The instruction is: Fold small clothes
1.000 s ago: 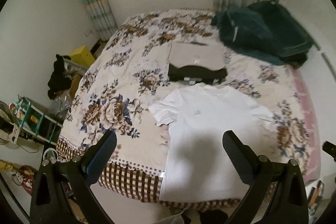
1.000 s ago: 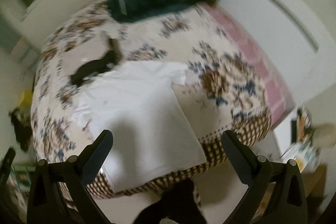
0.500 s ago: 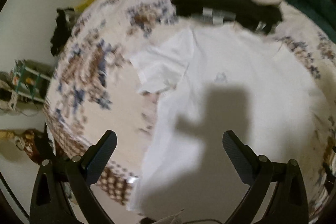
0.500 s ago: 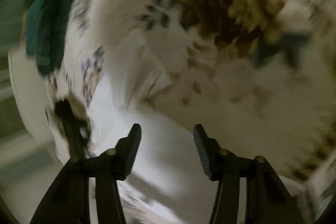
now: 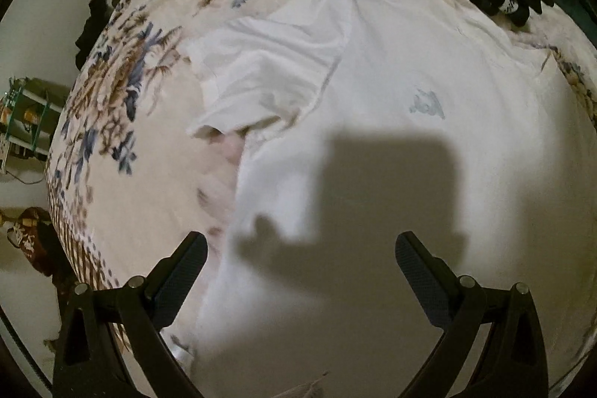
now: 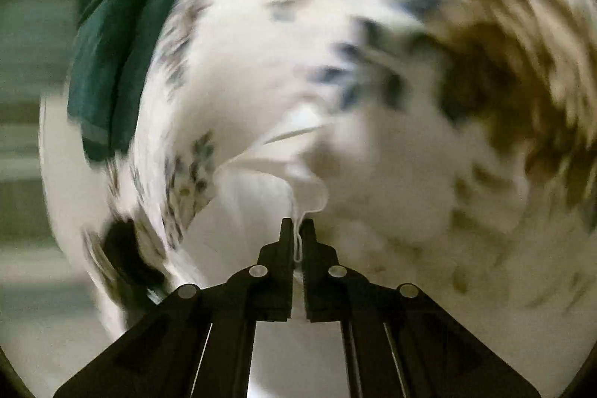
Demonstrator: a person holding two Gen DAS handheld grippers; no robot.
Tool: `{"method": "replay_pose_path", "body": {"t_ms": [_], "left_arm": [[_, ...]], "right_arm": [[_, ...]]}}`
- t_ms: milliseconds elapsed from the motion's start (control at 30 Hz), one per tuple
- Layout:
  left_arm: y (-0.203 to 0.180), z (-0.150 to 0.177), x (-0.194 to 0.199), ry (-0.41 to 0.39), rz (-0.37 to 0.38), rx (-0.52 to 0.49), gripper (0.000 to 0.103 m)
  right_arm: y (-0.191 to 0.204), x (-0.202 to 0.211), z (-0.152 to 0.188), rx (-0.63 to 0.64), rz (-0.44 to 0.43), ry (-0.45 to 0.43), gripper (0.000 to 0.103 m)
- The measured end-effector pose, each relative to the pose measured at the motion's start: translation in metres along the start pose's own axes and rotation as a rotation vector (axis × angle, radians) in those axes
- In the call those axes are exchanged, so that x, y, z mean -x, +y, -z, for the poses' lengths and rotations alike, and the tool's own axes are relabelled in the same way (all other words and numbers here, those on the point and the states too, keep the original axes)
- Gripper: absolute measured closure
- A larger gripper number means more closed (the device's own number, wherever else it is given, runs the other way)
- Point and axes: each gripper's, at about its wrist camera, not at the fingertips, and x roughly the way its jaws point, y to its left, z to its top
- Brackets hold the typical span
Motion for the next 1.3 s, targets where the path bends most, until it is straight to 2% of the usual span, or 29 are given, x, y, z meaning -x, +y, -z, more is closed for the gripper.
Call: {"method": "replay_pose_path", "body": {"t_ms": [100,200,267,333,400,433,467,533,600,633,700,800,900,967,1033,1067,1133,1200,1267,1300], "left_arm": [[0.016,0.001,0.002,-0.042,-0.009,-0.014,0.0],[0.034,0.004,0.001,-0.075,-0.021,-0.027,0.0],[0.046,0.007,-0.002,-0.086,-0.034,-0.038,0.0],[0.059,0.01,-0.008,-0.078,-0.042,-0.044,0.0],[0.076,0.013,-0.011,-0.064,-0.039,-0.024,0.0],[0.081,0.013,-0.011,-0.061,-0.035,-0.016,0.0],[0.087,0.014,-0.011,-0.058,-0.029,-0.006,0.0],[0.101,0.013,-0.012,-0.063,-0.025,0.014,0.0],[0.113,0.012,-0.016,-0.068,-0.021,0.033,0.0],[0.116,0.011,-0.017,-0.066,-0.022,0.038,0.0],[0.125,0.009,-0.025,-0.06,-0.029,0.057,0.0],[0.134,0.005,-0.036,-0.029,-0.007,0.097,0.0],[0.145,-0.002,-0.049,0.03,0.077,0.183,0.0],[0.153,-0.008,-0.056,0.062,0.152,0.261,0.0],[0.16,-0.015,-0.061,0.089,0.263,0.33,0.0],[0.165,-0.021,-0.067,0.115,0.351,0.39,0.0],[0.172,-0.028,-0.078,0.141,0.525,0.512,0.0],[0.177,-0.034,-0.095,0.161,0.683,0.651,0.0],[0.175,-0.041,-0.109,0.162,0.773,0.74,0.007],[0.173,-0.047,-0.114,0.158,0.788,0.777,0.016]], "right_arm": [[0.082,0.001,0.024,0.302,0.04,-0.001,0.099],[0.164,-0.014,0.084,0.606,0.047,0.054,0.099],[0.198,-0.035,0.134,0.763,0.051,0.159,0.099],[0.217,-0.07,0.179,0.877,0.093,0.374,0.098],[0.211,-0.078,0.193,0.856,0.092,0.5,0.091],[0.208,-0.073,0.188,0.801,0.07,0.505,0.083],[0.204,-0.062,0.18,0.752,0.052,0.478,0.078],[0.195,-0.045,0.159,0.671,0.057,0.393,0.061],[0.185,-0.036,0.143,0.615,0.071,0.338,0.06],[0.183,-0.039,0.142,0.603,0.075,0.337,0.06],[0.177,-0.058,0.144,0.596,0.104,0.347,0.06],[0.163,-0.094,0.16,0.614,0.15,0.419,0.06],[0.151,-0.137,0.203,0.677,0.274,0.548,0.06],[0.138,-0.141,0.22,0.642,0.252,0.603,0.06],[0.125,-0.126,0.214,0.516,0.144,0.579,0.06],[0.116,-0.116,0.205,0.447,0.114,0.543,0.06],[0.101,-0.098,0.188,0.359,0.099,0.467,0.06],[0.089,-0.088,0.179,0.321,0.108,0.438,0.06],[0.083,-0.084,0.175,0.312,0.125,0.433,0.06],[0.081,-0.082,0.174,0.321,0.148,0.429,0.06]]}}
